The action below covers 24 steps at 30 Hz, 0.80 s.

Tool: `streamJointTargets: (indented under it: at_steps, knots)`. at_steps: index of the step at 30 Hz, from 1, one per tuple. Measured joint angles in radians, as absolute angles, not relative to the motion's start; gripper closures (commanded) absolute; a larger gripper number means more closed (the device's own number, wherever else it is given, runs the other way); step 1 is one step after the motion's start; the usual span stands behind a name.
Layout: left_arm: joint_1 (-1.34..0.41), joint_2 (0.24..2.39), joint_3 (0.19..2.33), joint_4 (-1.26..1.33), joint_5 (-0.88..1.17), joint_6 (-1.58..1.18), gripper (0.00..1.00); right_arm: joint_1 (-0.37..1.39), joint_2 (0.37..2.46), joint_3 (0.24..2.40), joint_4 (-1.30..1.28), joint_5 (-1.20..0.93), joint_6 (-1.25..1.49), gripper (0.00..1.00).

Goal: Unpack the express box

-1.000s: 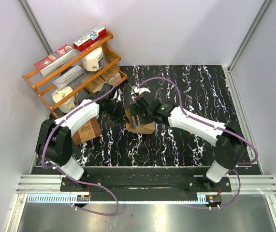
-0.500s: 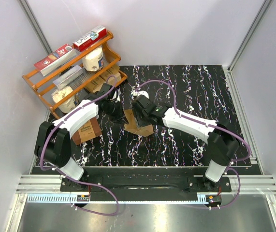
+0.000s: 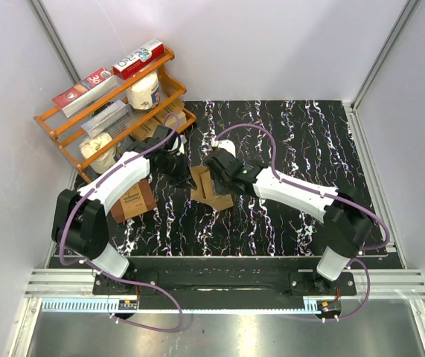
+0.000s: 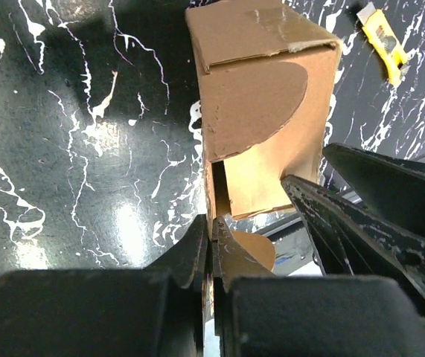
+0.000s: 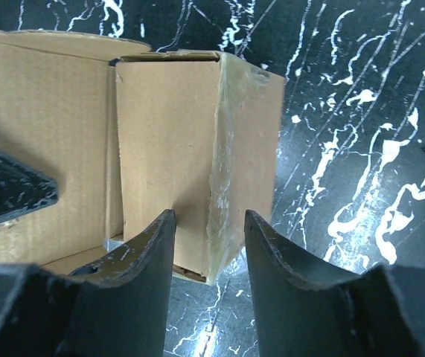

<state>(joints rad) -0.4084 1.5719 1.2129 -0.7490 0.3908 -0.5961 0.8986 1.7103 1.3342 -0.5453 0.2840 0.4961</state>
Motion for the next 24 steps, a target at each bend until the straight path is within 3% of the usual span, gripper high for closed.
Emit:
streamJointTargets:
  at_steps: [13,22,24]
  knots:
    - [-0.403,1.542,1.238,-0.777,0.439,-0.580,1.00,0.876,1.690,1.327,-0.616,0.359,0.536,0.53]
    - [-0.403,1.540,1.244,-0.777,0.465,-0.586,1.00,0.875,1.654,1.346,-0.643,0.347,0.535,0.29]
    - [-0.402,1.539,1.245,-0.777,0.469,-0.593,1.00,0.874,1.644,1.371,-0.649,0.337,0.534,0.28]
